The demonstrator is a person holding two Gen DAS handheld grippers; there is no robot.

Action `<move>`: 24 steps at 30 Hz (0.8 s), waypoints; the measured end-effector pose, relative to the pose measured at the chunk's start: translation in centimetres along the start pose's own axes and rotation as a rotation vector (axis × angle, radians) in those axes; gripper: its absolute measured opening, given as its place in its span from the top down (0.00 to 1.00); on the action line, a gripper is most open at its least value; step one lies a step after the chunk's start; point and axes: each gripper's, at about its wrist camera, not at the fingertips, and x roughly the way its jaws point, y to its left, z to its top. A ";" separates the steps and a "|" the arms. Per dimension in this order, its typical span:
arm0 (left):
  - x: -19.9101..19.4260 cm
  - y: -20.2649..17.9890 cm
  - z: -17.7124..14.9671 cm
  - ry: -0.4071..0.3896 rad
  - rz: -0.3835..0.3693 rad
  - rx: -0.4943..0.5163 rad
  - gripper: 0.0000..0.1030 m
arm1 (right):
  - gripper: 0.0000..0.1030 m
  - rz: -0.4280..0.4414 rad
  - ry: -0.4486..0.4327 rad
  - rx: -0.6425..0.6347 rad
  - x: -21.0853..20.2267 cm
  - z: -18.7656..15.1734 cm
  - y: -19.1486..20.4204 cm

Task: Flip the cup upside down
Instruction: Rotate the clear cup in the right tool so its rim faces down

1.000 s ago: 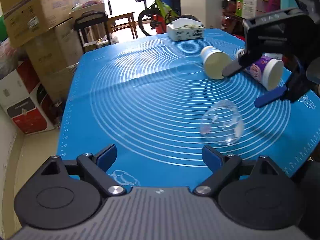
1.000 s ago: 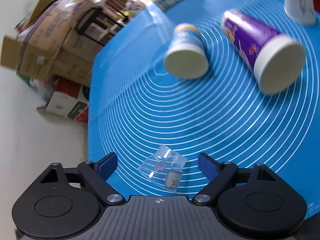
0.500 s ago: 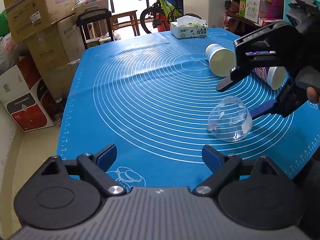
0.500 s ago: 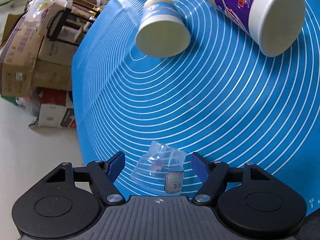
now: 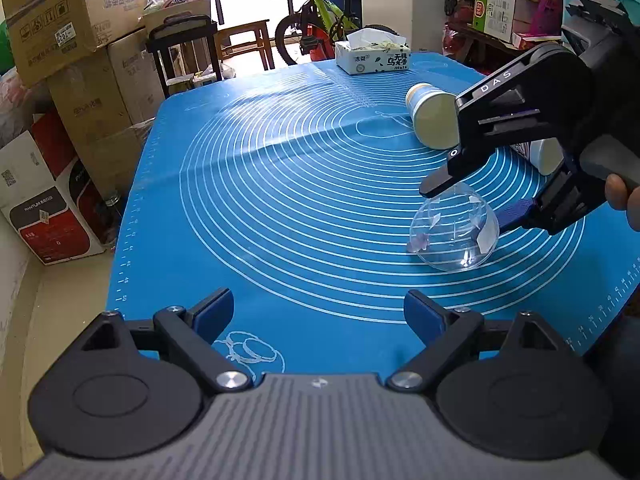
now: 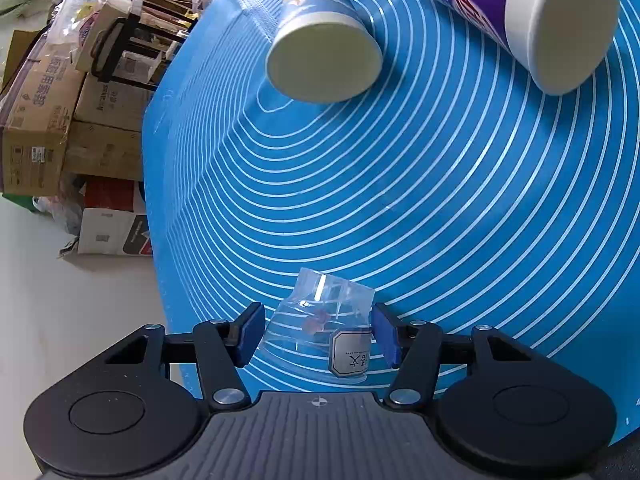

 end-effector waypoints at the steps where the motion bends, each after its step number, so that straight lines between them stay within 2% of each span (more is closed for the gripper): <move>1: -0.1 0.0 0.0 0.000 0.000 -0.001 0.11 | 0.40 -0.001 -0.006 -0.008 -0.3 -0.3 -0.3; 7: -0.2 0.1 0.0 -0.003 0.002 -0.005 0.11 | 0.40 -0.011 -0.096 -0.115 -1.6 -0.4 0.4; 14: -0.3 0.2 0.0 -0.017 0.008 -0.022 0.11 | 0.40 -0.104 -0.313 -0.374 -3.6 0.0 1.6; 17: -0.5 0.1 0.1 -0.025 0.010 -0.028 0.11 | 0.40 -0.168 -0.436 -0.519 -4.1 -0.4 2.0; 21: -0.5 -0.1 0.0 -0.034 0.018 -0.030 0.11 | 0.40 -0.278 -0.587 -0.782 -3.7 -2.3 2.4; 24: -0.5 -0.1 -0.1 -0.035 0.016 -0.034 0.11 | 0.40 -0.318 -0.628 -0.932 -3.1 -4.0 2.4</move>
